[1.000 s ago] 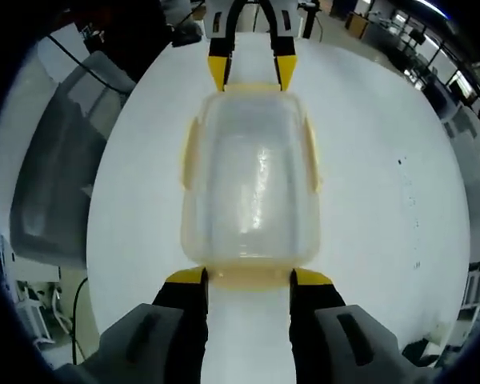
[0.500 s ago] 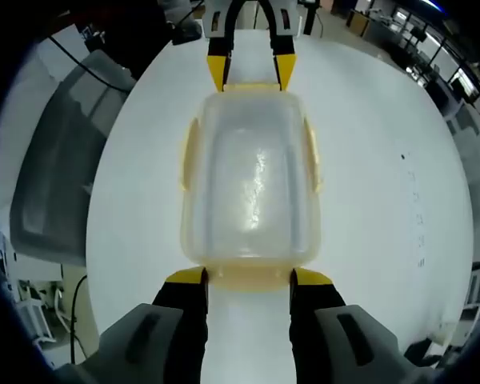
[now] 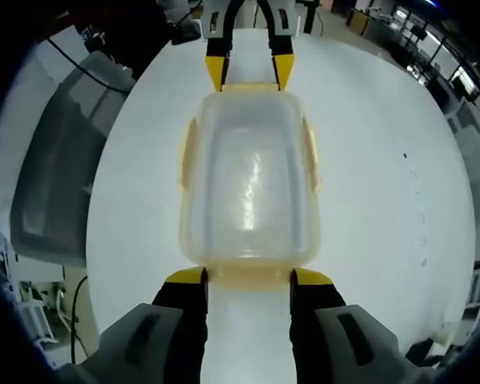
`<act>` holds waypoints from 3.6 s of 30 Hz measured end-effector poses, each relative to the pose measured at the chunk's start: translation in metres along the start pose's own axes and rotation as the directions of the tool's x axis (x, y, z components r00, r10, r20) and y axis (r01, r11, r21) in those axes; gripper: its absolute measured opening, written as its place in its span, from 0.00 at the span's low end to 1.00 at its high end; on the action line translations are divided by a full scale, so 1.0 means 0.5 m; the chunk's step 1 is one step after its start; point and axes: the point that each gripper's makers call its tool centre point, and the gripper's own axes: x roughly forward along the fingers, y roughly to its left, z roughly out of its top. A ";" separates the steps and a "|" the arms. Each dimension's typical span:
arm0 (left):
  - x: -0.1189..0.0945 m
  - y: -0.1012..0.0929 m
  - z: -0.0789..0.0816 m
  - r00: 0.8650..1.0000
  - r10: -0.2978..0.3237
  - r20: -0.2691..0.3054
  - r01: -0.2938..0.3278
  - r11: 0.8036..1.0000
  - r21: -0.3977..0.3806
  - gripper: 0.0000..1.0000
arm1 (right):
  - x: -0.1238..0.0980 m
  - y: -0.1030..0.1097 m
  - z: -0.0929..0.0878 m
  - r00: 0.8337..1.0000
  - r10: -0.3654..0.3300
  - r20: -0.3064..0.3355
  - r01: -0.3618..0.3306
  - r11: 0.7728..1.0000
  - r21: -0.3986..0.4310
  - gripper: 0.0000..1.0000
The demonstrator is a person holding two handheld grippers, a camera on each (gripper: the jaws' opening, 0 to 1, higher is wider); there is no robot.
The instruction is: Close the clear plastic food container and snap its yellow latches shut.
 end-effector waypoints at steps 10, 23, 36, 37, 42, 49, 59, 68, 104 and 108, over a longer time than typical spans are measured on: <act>0.001 0.003 -0.001 1.000 0.009 -0.003 -0.009 0.999 0.032 0.34 | 0.003 0.001 -0.010 1.000 0.000 0.004 0.000 1.000 0.017 0.39; -0.021 -0.005 0.001 1.000 0.007 -0.014 -0.006 1.000 0.029 0.35 | -0.023 0.011 -0.017 1.000 -0.015 0.002 0.015 0.998 0.055 0.43; -0.064 -0.001 0.025 0.998 0.065 0.000 -0.065 0.995 -0.079 0.34 | -0.059 0.016 0.001 0.996 -0.072 0.049 0.066 0.991 0.116 0.40; -0.067 0.000 0.029 0.997 0.076 0.005 -0.075 0.992 -0.098 0.34 | -0.061 0.014 0.002 0.995 -0.080 0.055 0.073 0.989 0.126 0.39; -0.068 -0.003 0.040 0.995 0.100 0.024 -0.095 0.984 -0.151 0.33 | -0.066 0.014 0.011 0.991 -0.104 0.087 0.088 0.981 0.173 0.37; -0.060 -0.009 0.026 0.990 0.139 0.000 -0.135 0.956 -0.261 0.28 | -0.065 0.021 0.022 0.985 -0.127 0.119 0.099 0.972 0.212 0.36; -0.060 0.000 0.005 0.975 0.223 0.011 -0.186 0.836 -0.517 0.25 | -0.059 -0.002 0.034 0.938 -0.246 0.243 0.084 0.844 0.530 0.33; -0.050 -0.003 0.000 0.964 0.263 0.026 -0.185 0.742 -0.644 0.25 | -0.047 0.000 0.030 0.900 -0.304 0.313 0.019 0.744 0.668 0.30; -0.009 -0.004 -0.006 0.941 0.300 0.159 -0.003 0.477 -0.879 0.19 | -0.020 -0.002 0.027 0.845 -0.343 0.410 -0.160 0.568 0.807 0.25; -0.007 -0.003 -0.006 0.936 0.305 0.173 0.017 0.454 -0.891 0.19 | -0.019 -0.002 0.027 0.841 -0.339 0.421 -0.186 0.550 0.814 0.24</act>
